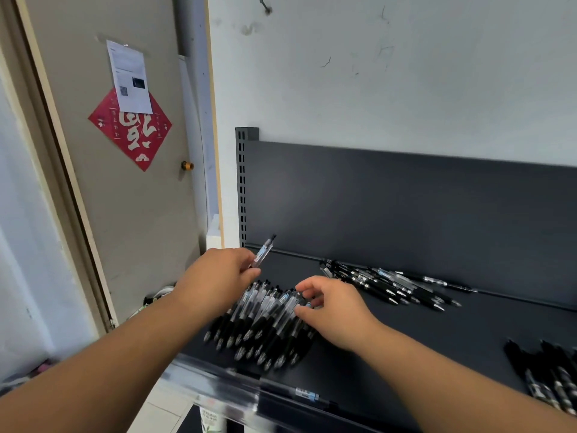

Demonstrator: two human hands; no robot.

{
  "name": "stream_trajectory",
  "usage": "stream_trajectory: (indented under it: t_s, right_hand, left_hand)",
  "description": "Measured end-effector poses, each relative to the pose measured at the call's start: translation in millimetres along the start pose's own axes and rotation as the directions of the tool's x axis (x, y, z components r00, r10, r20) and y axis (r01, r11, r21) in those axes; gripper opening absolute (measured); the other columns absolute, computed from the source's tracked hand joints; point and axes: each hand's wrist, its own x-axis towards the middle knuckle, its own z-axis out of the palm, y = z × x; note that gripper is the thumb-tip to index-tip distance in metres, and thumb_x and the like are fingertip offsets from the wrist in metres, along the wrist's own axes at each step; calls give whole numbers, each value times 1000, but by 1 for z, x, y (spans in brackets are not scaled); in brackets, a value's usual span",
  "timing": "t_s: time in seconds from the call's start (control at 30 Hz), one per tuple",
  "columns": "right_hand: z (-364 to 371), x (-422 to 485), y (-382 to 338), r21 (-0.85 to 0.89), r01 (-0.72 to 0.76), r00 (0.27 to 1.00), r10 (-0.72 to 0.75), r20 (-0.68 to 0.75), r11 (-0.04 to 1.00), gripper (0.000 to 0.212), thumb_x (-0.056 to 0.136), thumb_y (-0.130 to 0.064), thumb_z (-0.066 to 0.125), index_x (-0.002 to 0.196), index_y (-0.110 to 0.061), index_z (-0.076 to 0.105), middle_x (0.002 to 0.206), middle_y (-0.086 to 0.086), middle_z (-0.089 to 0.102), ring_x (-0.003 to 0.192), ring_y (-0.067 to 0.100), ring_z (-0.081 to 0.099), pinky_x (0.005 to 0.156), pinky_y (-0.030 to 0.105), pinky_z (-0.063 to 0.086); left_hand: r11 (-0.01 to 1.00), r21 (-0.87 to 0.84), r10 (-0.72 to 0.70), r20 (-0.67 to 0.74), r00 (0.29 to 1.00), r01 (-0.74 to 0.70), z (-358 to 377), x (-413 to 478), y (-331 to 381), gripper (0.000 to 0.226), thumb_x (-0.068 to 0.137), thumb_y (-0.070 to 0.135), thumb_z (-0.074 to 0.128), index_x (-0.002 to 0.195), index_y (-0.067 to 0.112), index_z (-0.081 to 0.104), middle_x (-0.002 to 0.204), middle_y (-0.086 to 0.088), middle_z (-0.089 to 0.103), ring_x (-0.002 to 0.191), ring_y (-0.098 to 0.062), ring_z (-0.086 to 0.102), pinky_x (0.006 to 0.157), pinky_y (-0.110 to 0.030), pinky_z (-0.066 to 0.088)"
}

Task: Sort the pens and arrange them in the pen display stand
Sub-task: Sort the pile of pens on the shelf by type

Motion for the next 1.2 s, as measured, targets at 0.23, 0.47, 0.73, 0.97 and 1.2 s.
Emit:
stream_trajectory:
  t_s: [0.23, 0.47, 0.73, 0.97, 1.2]
  right_hand:
    - [-13, 1, 15, -128, -17, 1000, 15, -20, 992, 41, 86, -37, 67, 126, -31, 58, 120, -12, 55, 109, 7, 55, 93, 21, 42]
    - [-53, 15, 64, -257, -291, 946, 236, -224, 922, 30, 89, -31, 61, 119, -27, 62, 120, -1, 58, 110, 20, 57, 92, 30, 47]
    - [-47, 14, 60, -346, -312, 948, 266, -174, 885, 32, 78, -59, 65, 71, -28, 66, 75, -12, 66, 81, 12, 63, 70, 27, 51]
    - [-42, 14, 51, -442, -354, 934, 338, -117, 824, 37, 84, -52, 57, 90, -18, 70, 92, -1, 68, 91, 22, 64, 69, 27, 45]
    - [-55, 1, 50, 238, -337, 932, 359, -55, 911, 34, 86, -42, 66, 64, -17, 63, 50, -3, 44, 46, 11, 37, 47, 22, 30]
  left_hand:
    - [986, 133, -136, 250, 959, 105, 26, 4, -3, 44, 90, 48, 56, 121, 18, 60, 115, -4, 68, 107, -20, 61, 90, -28, 46]
    - [985, 139, -140, 255, 957, 107, 33, 12, -7, 41, 88, 51, 58, 119, 24, 61, 116, 1, 66, 108, -18, 60, 91, -27, 46]
    - [992, 109, -83, 217, 973, 60, 41, 35, 22, 39, 87, 52, 56, 119, 30, 59, 113, 7, 66, 106, -16, 60, 92, -31, 49]
    - [1000, -2, -6, 269, 963, 6, 54, 51, 67, 28, 90, 46, 56, 109, 27, 66, 102, 6, 69, 97, -15, 62, 87, -30, 51]
    - [822, -483, -108, 390, 915, 302, 78, 62, 110, 31, 93, 35, 57, 87, 6, 66, 85, -13, 73, 80, -25, 72, 80, -39, 59]
